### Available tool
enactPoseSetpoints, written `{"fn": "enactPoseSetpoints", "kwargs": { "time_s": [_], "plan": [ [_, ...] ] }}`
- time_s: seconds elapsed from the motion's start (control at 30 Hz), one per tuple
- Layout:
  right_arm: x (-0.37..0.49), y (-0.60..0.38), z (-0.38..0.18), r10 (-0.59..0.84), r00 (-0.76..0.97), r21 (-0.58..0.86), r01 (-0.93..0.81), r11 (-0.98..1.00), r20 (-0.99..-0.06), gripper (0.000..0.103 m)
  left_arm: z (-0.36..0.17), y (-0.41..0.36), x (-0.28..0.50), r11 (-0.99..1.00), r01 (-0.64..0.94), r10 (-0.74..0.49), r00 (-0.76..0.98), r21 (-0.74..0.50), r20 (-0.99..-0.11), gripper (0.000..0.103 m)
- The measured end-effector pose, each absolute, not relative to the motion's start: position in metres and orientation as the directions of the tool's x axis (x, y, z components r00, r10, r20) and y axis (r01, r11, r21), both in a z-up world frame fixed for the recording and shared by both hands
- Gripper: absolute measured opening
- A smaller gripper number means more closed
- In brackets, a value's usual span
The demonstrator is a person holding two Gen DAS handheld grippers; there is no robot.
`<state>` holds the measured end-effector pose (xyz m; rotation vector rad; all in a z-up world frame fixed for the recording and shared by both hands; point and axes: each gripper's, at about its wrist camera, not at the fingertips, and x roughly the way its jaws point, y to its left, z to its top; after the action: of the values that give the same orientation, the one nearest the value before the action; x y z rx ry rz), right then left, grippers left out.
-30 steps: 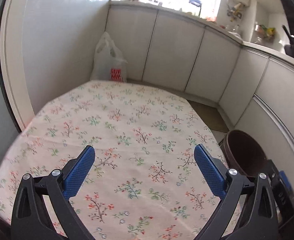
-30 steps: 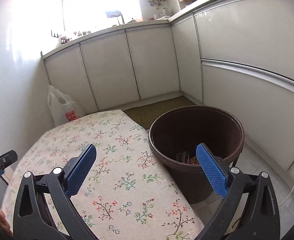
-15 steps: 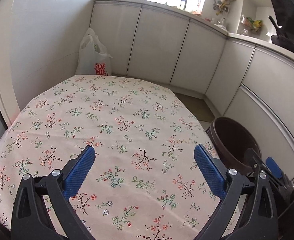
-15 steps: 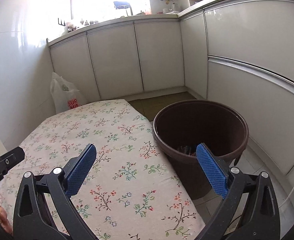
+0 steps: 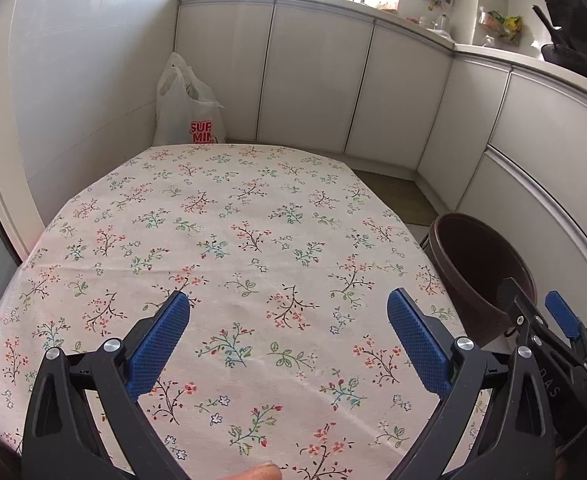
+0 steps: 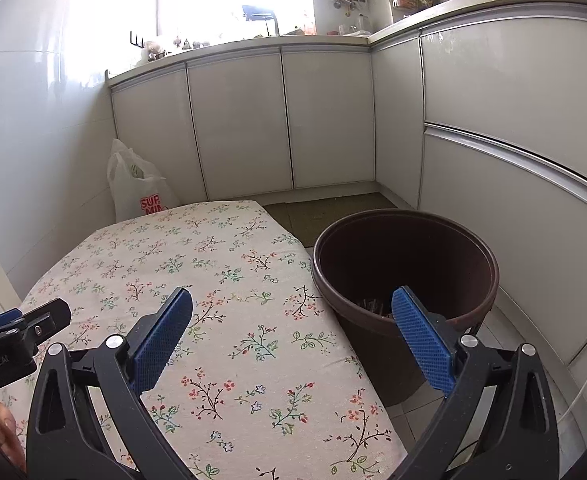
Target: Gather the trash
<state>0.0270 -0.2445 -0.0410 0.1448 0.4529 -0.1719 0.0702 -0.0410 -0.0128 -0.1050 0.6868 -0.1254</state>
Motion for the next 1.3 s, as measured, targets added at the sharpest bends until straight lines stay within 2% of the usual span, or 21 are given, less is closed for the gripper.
{"fn": "enactPoseSetpoints", "kwargs": {
  "time_s": [1.3],
  "plan": [
    [0.035,-0.242,-0.051,-0.116,0.864,0.079,0.177,0.981,-0.489,0.096,-0.024,-0.04,0.081,0.986,0.077,-0.155,0.73,-0.146,-0.666,0.096]
  ]
}}
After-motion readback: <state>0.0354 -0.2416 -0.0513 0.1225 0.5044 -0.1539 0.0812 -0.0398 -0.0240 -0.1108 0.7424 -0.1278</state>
